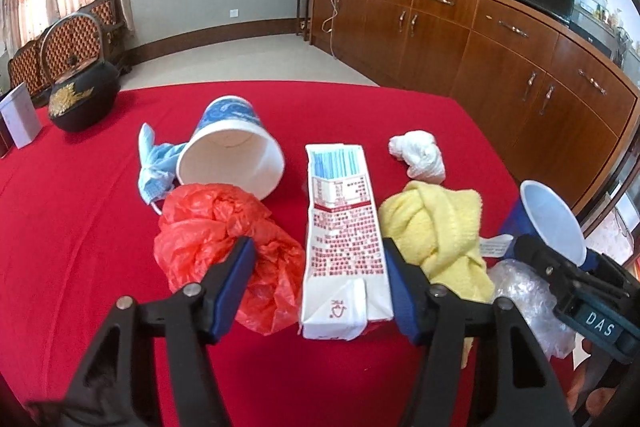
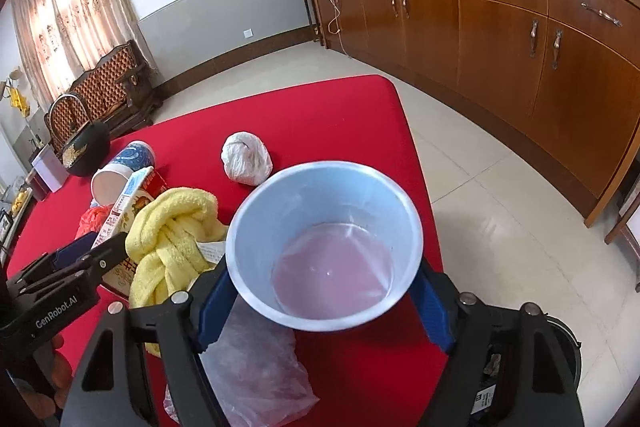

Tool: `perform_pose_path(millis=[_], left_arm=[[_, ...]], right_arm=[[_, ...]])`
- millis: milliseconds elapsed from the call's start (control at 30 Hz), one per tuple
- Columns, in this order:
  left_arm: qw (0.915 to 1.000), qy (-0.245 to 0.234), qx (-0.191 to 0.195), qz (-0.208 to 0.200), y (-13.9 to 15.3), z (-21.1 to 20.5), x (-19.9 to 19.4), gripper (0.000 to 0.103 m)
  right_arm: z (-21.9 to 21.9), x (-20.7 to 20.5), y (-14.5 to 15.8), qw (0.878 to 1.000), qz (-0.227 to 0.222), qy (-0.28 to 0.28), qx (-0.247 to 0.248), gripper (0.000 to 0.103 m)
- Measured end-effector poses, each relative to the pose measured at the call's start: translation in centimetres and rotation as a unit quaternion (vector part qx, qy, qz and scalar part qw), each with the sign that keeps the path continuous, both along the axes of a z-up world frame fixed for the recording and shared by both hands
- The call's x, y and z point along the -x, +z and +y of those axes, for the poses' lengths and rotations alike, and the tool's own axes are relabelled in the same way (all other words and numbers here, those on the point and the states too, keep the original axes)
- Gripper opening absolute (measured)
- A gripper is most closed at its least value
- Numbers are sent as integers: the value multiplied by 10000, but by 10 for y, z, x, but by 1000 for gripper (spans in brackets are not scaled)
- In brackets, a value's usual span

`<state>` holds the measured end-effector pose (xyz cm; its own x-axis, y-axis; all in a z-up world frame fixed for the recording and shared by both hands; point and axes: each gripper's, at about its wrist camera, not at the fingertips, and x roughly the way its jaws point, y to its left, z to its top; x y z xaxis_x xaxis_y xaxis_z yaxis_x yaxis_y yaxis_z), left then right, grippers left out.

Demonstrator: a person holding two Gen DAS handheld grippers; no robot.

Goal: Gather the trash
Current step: 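Grasp the white milk carton with left tool while right tool grasps blue-white bowl, then carry carton and bowl over the black bucket and open both tools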

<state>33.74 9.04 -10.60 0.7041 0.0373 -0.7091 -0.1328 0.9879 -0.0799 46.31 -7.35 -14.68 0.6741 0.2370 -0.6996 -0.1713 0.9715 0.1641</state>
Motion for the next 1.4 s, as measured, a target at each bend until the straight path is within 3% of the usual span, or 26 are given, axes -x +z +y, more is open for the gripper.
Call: perform_pose_path(millis=[67,133,1100,1400], left_arm=[[10000,-15,-27,-62,0,-2,0,60],[9999,-66,-83,-122,0,-4,1,38],[9992,-125,326,-175,9,-5,56,38],[9982,-165,379,-433,30,-14,70,38]], right_arm=[[1,-2,-1,10000,38,2,16,80],[0,-3,-1,10000,58,-2,-8,80],[-20,42,21,9993,-262,164,-221,78],[-34,62,35,9988,-406,123,-260,78]])
